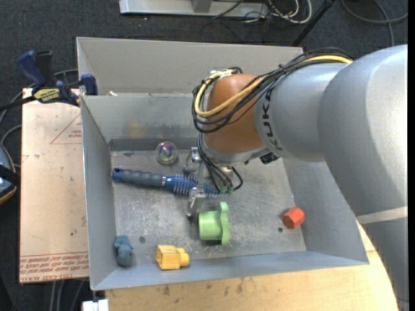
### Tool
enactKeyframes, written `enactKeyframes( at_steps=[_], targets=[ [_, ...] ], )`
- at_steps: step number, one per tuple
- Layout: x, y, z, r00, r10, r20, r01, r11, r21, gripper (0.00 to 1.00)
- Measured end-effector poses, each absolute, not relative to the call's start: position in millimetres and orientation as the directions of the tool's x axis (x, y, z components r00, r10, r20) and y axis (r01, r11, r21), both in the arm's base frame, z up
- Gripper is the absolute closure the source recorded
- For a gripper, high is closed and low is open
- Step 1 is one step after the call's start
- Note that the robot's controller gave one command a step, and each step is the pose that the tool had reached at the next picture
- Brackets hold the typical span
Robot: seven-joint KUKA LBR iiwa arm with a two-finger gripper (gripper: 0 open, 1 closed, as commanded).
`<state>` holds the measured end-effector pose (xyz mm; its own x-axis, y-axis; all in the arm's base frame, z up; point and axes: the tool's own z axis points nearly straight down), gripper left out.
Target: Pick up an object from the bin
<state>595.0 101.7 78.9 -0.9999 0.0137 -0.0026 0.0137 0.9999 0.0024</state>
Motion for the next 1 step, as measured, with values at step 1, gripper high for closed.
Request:
enactKeyframes(
  at_steps=[1],
  targets=[
    [596.7,101.9,81.0,-1.000,0.014,-0.008,0.014,1.000,0.004,1.00]
  ],
)
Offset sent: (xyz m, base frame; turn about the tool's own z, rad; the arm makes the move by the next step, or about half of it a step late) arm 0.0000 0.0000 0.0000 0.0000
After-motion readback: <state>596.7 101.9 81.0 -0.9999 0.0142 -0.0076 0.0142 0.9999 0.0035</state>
